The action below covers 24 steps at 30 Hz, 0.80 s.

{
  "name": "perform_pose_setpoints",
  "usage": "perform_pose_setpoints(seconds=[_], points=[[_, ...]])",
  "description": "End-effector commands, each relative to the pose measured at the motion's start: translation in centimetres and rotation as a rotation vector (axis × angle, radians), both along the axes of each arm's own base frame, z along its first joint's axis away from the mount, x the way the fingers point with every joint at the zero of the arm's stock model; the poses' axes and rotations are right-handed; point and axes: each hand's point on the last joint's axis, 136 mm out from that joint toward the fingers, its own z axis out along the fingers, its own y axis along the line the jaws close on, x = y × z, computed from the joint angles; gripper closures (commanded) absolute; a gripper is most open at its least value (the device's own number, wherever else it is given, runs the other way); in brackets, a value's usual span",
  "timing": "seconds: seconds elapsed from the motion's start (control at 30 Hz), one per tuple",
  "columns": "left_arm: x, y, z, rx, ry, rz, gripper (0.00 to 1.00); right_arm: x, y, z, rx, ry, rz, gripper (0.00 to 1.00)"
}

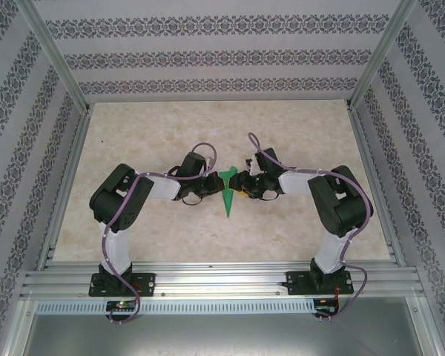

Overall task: Fold a paper plane with a square sheet of paper (fold left side to right side)
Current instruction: Fold the wing for the fifth time at the center of the table.

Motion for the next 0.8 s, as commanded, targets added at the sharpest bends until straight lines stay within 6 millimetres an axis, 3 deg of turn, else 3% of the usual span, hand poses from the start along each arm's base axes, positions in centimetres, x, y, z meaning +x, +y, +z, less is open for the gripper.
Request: perform_pose_setpoints(seconds=[0.0, 0.2, 0.43, 0.6, 0.77], points=[[0.0, 1.0, -1.6, 0.037, 0.013, 0.012, 0.98, 0.1, -0.5, -0.3, -0.028, -0.029, 0.003, 0.49], [-0.1, 1.0, -2.3, 0.042, 0.026, 0.012, 0.98, 0.6, -0.9, 1.2, -0.003, -0.066, -0.017, 0.51], [-0.2, 1.2, -2.7, 0.052, 0.03, 0.018, 0.99, 1.1, -0.1, 3.5, 0.081, -0.113, -0.032, 0.66], [-0.1, 1.4, -2.8, 0.066, 0.031, 0.029, 1.0, 1.5, 0.6, 3.6, 0.114, -0.111, -0.039, 0.75], [0.0, 1.7, -2.8, 0.072, 0.03, 0.044, 1.0, 1.4, 1.1, 2.8, 0.124, -0.092, -0.039, 0.78]])
